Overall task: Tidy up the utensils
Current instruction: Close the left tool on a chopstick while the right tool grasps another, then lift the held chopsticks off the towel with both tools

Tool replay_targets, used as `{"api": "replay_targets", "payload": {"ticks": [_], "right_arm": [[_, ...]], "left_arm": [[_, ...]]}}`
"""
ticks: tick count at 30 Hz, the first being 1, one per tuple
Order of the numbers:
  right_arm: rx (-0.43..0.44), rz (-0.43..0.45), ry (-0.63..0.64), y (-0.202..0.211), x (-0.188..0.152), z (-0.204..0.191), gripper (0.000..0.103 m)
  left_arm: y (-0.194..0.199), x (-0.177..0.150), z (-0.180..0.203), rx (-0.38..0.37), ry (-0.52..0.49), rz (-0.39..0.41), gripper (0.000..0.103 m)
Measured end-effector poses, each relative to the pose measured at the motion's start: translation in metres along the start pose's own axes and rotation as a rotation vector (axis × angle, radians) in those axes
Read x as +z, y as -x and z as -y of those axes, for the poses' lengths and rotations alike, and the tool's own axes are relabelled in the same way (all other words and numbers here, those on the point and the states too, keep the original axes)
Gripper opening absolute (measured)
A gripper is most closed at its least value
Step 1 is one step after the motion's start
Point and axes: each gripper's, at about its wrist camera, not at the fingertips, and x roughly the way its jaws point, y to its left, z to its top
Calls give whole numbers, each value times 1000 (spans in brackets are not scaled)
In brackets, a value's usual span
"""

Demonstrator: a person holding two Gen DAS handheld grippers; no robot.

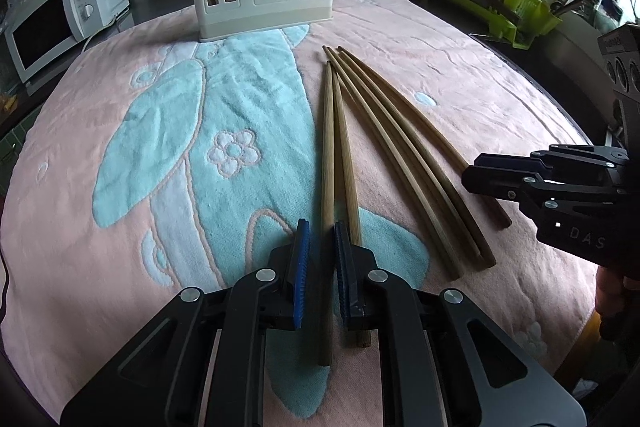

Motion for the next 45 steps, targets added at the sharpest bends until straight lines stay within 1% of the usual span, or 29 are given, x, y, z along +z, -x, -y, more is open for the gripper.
{"api": "replay_targets", "payload": {"ticks": [4,7,8,9,10,12,14,16,21,29,33,38,41,42,43,45], "right_arm": [[-42,1,26,-4,-1,-7,20],[-86,3,51,-5,-2,-12,17],[-98,5,59,-5,-3,-14,16],[-113,8,61,-5,-3,-15,11],[-121,10,58,-5,-3,-14,8],[-109,10,41,-4,-3,-10,8],[-118,13,46,-2,-3,-9,8],[-120,24,41,3,-3,-7,7],[-154,97,68,27,2,-7,7],[-138,235,94,64,24,-8,7],[-119,276,96,71,40,-7,7],[-104,316,100,72,58,-7,7],[-98,326,99,72,66,-6,7],[-97,331,100,72,68,-7,7],[-95,334,100,73,69,-5,7],[-92,338,99,73,71,-5,7]], "left_arm": [[0,1,0,-4,-3,-3,12],[-1,1,2,10,-14,-4,12],[-1,1,2,12,-14,-3,12],[-1,1,2,13,-14,-1,12],[-1,1,2,10,-8,-1,11],[-1,1,0,6,4,0,9],[0,2,-2,2,17,-2,7],[0,3,-4,-5,28,-1,6],[7,8,-10,-8,51,24,7],[31,26,-18,-35,89,111,6],[45,39,-22,-51,104,170,6],[54,55,-26,-52,118,221,6],[54,57,-28,-51,115,210,6],[53,56,-27,-40,106,200,6],[52,54,-27,-32,101,189,6],[46,48,-27,-49,98,152,6]]}}
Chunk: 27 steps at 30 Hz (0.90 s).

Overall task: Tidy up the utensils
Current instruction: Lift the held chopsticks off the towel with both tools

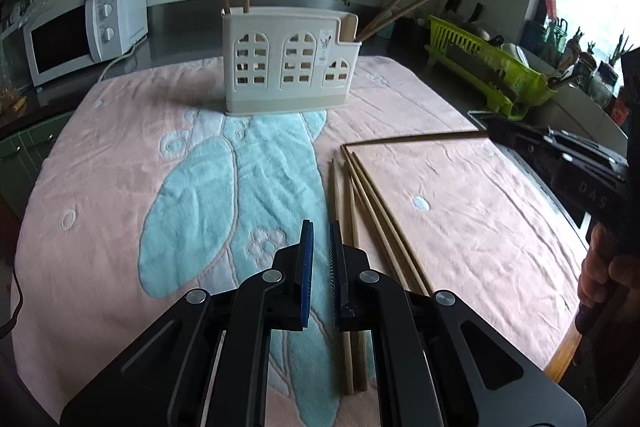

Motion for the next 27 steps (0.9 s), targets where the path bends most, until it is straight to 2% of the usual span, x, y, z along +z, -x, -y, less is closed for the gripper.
{"api": "replay_targets", "payload": {"ticks": [3,9,21,25,27], "right_arm": [[2,-3,1,-2,-1,-1,7],[4,3,1,1,-2,-2,7],[3,1,3,0,-4,-3,7],[5,0,0,-1,-4,-3,7],[6,0,-2,-1,-4,-3,7]], "left_arm": [[-9,-15,2,-15,-10,-61,9],[-29,-40,10,-36,-23,-141,9],[-37,-49,14,-39,-30,-175,9],[-37,-50,14,1,-45,-184,10],[-36,-50,9,-3,-34,-188,13]]}}
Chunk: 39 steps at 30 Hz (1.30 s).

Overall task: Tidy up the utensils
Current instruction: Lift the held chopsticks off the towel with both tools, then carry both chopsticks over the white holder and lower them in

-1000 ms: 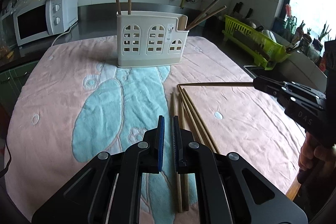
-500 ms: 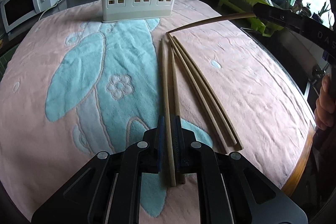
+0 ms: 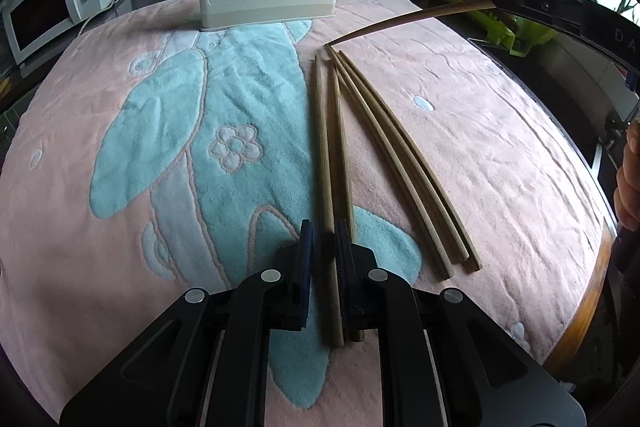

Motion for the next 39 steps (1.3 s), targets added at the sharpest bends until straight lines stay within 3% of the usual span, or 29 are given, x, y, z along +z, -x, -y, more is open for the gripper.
{"api": "replay_targets", "payload": {"ticks": [14,18,31,39], "right_arm": [[5,-6,-8,-4,0,1,7],[4,-2,-3,-3,1,2,7],[8,51,13,7,22,6,7],[33,61,27,5,39,6,7]], "left_arm": [[-9,3,12,64,-17,-3,8],[-7,7,7,51,5,7,6],[52,49,-9,5,76,239,6],[60,67,-9,13,70,290,6]]}}
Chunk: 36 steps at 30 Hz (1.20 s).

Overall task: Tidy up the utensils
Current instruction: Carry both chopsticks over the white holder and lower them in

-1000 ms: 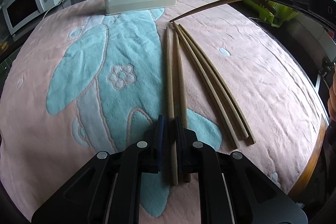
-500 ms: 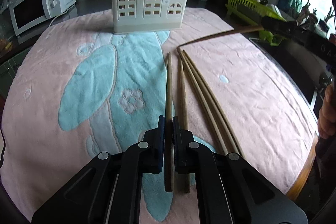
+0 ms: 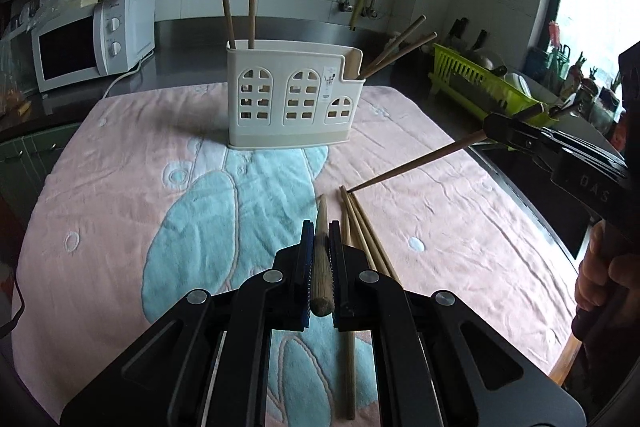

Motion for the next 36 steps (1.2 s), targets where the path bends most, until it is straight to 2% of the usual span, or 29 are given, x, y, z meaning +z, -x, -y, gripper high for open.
{"api": "replay_targets", "payload": {"ticks": [10,16,24,30,33,36], "right_arm": [[80,2,10,2,38,9,7],[110,23,22,8,73,16,7],[93,69,54,10,124,30,7],[37,88,69,-9,156,42,7],[25,85,58,-24,165,50,7],[15,63,59,-43,168,55,7]], "left_arm": [[16,42,-6,4,6,81,6],[28,81,-6,15,-7,147,5],[38,146,-4,37,-21,244,5],[36,200,0,82,-29,334,5],[22,220,-1,112,-29,351,5],[0,233,-4,140,-32,323,6]]}}
